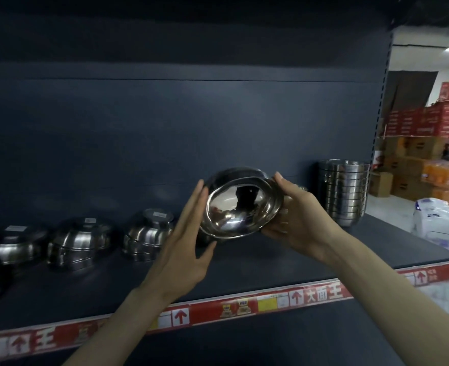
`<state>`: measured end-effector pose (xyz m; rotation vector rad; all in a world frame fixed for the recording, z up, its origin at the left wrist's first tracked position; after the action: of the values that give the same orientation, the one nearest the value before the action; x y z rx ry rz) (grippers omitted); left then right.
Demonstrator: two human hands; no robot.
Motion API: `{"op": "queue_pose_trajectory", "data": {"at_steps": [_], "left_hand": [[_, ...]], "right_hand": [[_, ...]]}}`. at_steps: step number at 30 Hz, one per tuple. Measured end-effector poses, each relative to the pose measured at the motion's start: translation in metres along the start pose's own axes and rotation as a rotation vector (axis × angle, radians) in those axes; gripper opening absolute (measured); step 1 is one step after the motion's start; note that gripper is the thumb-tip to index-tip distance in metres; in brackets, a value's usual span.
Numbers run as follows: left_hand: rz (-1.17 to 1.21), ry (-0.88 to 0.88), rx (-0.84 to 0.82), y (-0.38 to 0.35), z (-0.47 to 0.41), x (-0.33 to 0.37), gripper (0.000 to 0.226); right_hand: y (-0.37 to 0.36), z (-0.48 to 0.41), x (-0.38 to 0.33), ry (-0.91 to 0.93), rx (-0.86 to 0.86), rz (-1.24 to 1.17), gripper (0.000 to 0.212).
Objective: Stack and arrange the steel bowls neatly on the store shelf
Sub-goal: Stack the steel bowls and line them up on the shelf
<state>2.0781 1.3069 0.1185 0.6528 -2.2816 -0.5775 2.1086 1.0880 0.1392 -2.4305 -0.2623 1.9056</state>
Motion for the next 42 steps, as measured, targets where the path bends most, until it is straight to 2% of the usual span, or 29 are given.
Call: {"op": "queue_pose_trajectory", "data": {"at_steps": [3, 10, 18, 20, 23, 25, 27, 29, 33, 35, 37, 38, 40, 42], "left_hand": [[-0.005, 0.007, 0.008, 0.003, -0.002, -0.001, 0.127], [0.066, 0.029, -0.015, 0.008, -0.007, -0.008, 0.129], [0.529, 0.187, -0.014, 0.009, -0.016, -0.03, 0.132], [0.62, 0.207, -0.001, 0.01, -0.02, -0.03, 0.121], [0.745, 0.265, 0.002, 0.013, -0.025, -0.028, 0.083], [0.805, 0.303, -0.026, 0.012, -0.026, -0.028, 0.062], [0.872, 0.347, -0.036, 0.011, -0.026, -0.032, 0.053], [0.899, 0.364, -0.035, 0.009, -0.026, -0.032, 0.049], [0.916, 0.371, -0.026, 0.005, -0.029, -0.038, 0.052], [0.929, 0.402, 0.032, 0.004, -0.032, -0.049, 0.065], [0.916, 0.431, 0.119, 0.004, -0.034, -0.063, 0.081], [0.894, 0.437, 0.154, 0.003, -0.034, -0.068, 0.083], [0.848, 0.435, 0.18, -0.002, -0.032, -0.075, 0.079], [0.823, 0.434, 0.189, -0.009, -0.03, -0.079, 0.074]], "right_hand": [[-0.002, 0.001, 0.003, -0.062, 0.004, 0.023, 0.064], [0.0, 0.005, 0.005, -0.112, -0.002, 0.08, 0.072], [-0.009, -0.001, 0.003, 0.032, -0.02, 0.002, 0.074], [-0.012, -0.003, 0.005, 0.055, -0.058, -0.019, 0.076], [-0.017, -0.002, 0.009, 0.09, -0.124, -0.064, 0.073], [-0.021, 0.0, 0.012, 0.12, -0.187, -0.076, 0.058], [-0.026, 0.003, 0.015, 0.143, -0.225, -0.089, 0.042], [-0.026, 0.002, 0.017, 0.161, -0.215, -0.099, 0.04], [-0.026, -0.005, 0.021, 0.197, -0.193, -0.116, 0.019], [-0.029, -0.009, 0.024, 0.219, -0.171, -0.126, 0.022], [-0.029, -0.015, 0.029, 0.246, -0.12, -0.155, 0.037], [-0.029, -0.018, 0.031, 0.259, -0.093, -0.171, 0.04], [-0.03, -0.025, 0.037, 0.29, -0.061, -0.174, 0.028], [-0.027, -0.032, 0.046, 0.304, -0.016, -0.144, 0.026]]}}
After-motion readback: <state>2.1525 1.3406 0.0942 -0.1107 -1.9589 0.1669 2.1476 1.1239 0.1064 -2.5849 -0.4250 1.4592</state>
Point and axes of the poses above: each hand's wrist, its own z-axis away from the middle knuckle, its own y-axis out of the back of the hand, x = y × z, the point moved 6 cm from there along -z, towards the middle knuckle, and after that the axes turned 9 degrees about y, right-handed, at the moved point
